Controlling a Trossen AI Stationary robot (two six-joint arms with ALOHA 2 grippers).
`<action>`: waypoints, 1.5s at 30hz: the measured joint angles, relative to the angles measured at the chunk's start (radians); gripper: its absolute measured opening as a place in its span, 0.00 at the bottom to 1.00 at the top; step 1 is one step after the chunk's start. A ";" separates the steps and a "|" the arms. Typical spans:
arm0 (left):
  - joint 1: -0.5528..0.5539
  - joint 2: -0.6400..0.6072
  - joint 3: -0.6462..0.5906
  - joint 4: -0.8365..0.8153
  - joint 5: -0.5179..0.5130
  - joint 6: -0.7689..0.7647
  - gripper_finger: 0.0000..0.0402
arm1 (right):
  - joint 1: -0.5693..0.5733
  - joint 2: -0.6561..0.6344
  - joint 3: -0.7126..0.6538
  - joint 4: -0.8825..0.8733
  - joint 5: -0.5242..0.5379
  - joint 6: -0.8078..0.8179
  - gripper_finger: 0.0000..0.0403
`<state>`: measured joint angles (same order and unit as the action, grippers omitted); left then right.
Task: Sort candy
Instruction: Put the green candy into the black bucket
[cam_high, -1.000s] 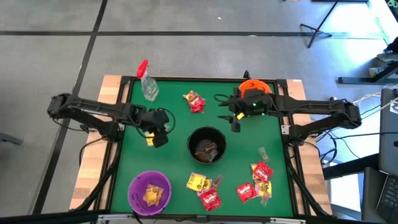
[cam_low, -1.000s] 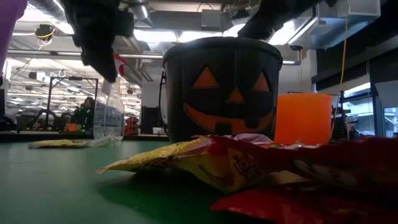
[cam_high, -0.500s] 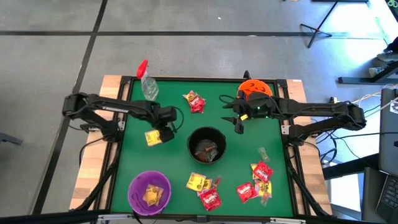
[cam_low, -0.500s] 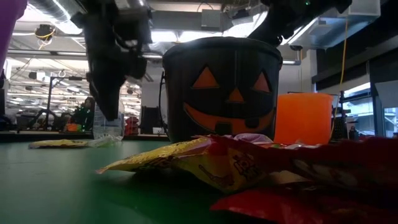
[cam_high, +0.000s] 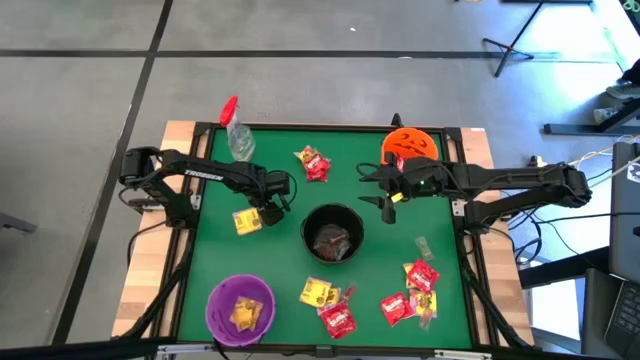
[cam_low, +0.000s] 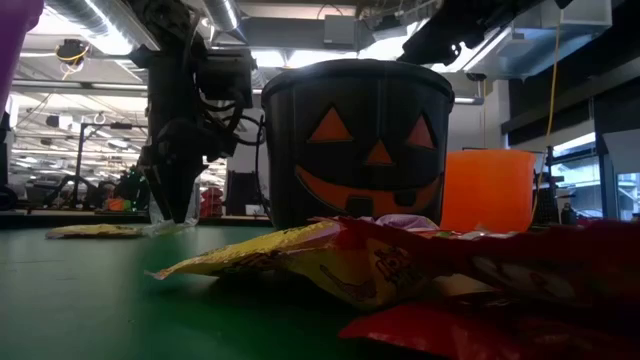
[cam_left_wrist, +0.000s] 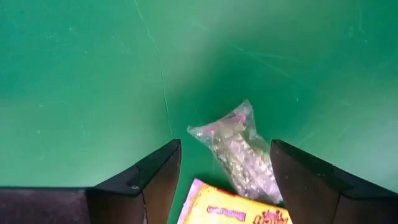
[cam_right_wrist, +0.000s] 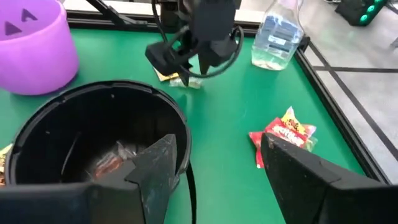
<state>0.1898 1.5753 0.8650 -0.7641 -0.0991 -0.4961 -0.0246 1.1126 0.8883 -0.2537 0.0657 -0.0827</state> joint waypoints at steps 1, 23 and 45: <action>0.000 0.007 0.000 0.001 0.000 0.000 0.59 | 0.009 0.000 0.000 0.001 0.001 0.002 0.58; 0.000 0.104 0.038 0.022 0.066 -0.008 0.45 | 0.077 -0.343 -0.321 0.290 0.063 0.086 0.58; 0.000 0.104 0.343 -0.226 0.060 0.117 0.03 | 0.077 -0.343 -0.328 0.279 0.063 0.104 0.58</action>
<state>0.1894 1.6791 1.2084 -0.9897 -0.0387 -0.3786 0.0521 0.7700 0.5602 0.0254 0.1287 0.0213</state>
